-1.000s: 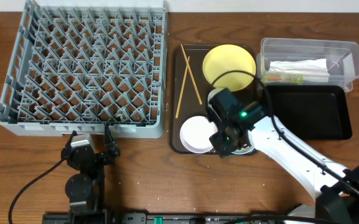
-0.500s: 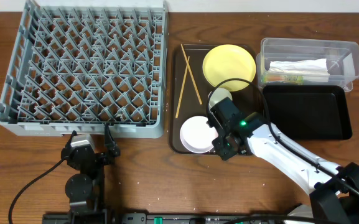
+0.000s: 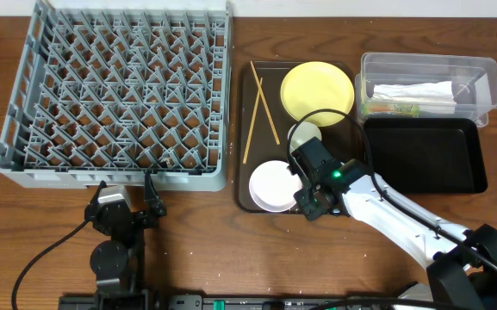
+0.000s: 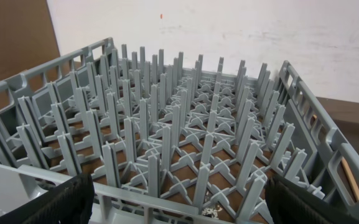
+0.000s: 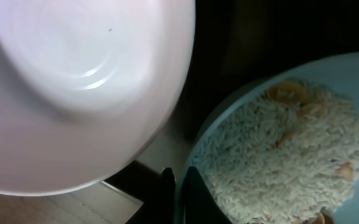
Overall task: Sort waste into correct bins and load items into the dishwasher
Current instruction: 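Lower the right gripper to the blue plate of rice and grasp its rim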
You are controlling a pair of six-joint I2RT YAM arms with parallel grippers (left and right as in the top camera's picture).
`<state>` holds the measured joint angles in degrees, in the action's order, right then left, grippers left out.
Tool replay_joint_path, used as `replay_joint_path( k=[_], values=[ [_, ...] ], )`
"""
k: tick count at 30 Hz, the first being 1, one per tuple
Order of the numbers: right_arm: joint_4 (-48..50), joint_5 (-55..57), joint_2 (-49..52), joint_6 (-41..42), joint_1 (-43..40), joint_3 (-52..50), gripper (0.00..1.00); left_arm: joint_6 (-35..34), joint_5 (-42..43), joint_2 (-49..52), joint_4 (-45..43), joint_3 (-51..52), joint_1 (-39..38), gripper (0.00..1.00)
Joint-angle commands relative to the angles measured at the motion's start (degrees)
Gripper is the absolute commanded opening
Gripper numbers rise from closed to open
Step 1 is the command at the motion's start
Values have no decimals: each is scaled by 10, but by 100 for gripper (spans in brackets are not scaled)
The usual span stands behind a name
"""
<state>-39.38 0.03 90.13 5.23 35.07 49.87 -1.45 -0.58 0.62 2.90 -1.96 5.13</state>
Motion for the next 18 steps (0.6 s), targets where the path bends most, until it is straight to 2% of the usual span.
replay_joint_path(
  k=[1,2,5,9,14,18],
  values=[
    [0,6,0,5,2,-8,6,3,-11,-3,11,17,-2,89],
    [1,8,0,5,2,-12,11,3,-11,-3,11,17,-2,89],
    [7,20,0,5,2,-23,18,3,-11,-3,11,17,-2,89],
    [23,30,0,10,2,-40,20,4,-11,-3,11,17,-2,89],
    [26,30,0,16,2,-40,16,3,-11,-3,11,17,-2,89],
    [26,30,0,21,2,-38,2,4,-11,-3,11,17,-2,89]
  ],
)
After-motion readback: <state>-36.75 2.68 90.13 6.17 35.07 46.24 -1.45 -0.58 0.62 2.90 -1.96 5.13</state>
